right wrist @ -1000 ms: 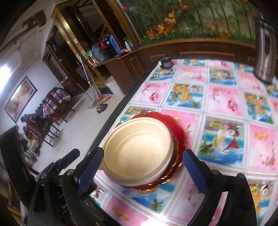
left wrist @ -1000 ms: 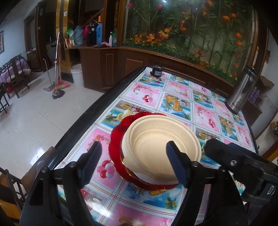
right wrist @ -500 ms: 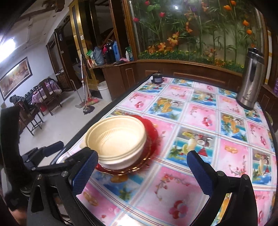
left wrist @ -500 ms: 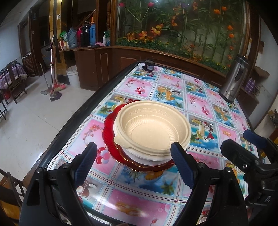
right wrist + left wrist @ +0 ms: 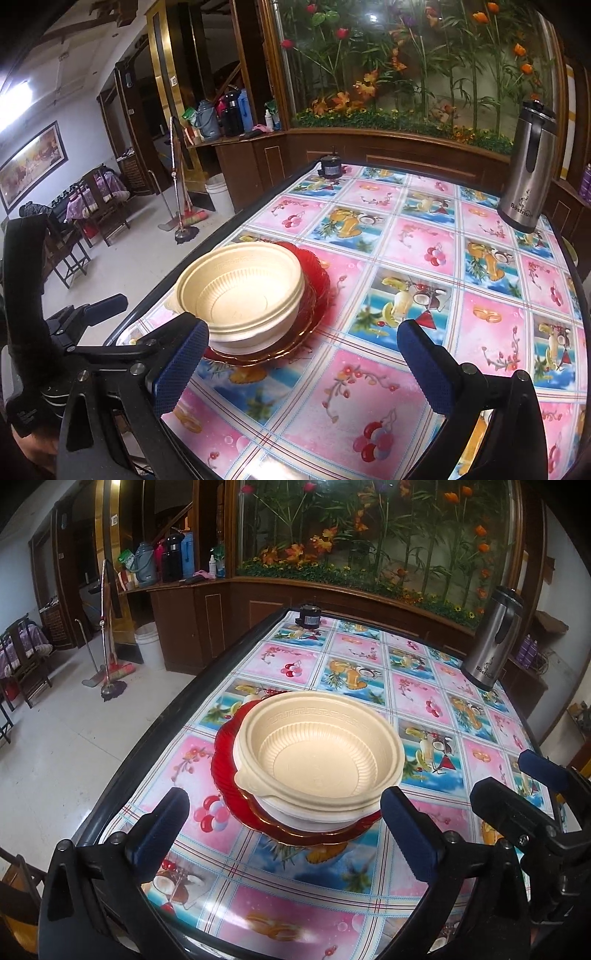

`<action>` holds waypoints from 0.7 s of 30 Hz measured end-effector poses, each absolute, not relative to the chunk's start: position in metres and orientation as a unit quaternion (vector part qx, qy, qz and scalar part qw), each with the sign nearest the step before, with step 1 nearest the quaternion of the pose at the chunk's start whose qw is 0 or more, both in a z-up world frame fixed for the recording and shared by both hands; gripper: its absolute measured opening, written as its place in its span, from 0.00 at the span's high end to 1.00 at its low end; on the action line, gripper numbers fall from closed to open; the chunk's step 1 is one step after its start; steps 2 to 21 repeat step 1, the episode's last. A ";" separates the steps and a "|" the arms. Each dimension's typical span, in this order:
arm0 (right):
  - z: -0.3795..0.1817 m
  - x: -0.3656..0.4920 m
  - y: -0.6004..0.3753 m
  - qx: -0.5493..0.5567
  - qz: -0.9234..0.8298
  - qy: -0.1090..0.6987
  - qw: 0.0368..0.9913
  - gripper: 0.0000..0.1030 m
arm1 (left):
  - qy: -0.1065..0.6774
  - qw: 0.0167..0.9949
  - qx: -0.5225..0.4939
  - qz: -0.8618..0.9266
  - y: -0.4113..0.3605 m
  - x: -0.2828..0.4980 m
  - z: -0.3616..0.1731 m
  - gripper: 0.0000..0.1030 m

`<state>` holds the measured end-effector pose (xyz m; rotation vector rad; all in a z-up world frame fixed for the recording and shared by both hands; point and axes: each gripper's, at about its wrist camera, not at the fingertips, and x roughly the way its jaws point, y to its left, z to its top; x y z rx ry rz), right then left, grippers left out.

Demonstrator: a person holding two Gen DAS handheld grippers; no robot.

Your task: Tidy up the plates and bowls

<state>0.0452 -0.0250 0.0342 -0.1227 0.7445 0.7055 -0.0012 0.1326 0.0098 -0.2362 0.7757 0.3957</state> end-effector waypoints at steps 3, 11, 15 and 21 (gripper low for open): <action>0.034 0.045 -0.024 -0.060 0.337 0.356 0.870 0.00 | 0.375 0.900 -0.112 0.192 0.133 -0.001 0.010 0.00; 0.034 0.045 -0.024 -0.060 0.337 0.356 0.870 0.00 | 0.375 0.900 -0.112 0.192 0.133 -0.001 0.010 0.00; 0.034 0.045 -0.024 -0.060 0.337 0.356 0.870 0.00 | 0.375 0.900 -0.112 0.192 0.133 -0.001 0.010 0.00; 0.034 0.045 -0.024 -0.060 0.337 0.356 0.870 0.00 | 0.375 0.900 -0.112 0.192 0.133 -0.001 0.010 0.00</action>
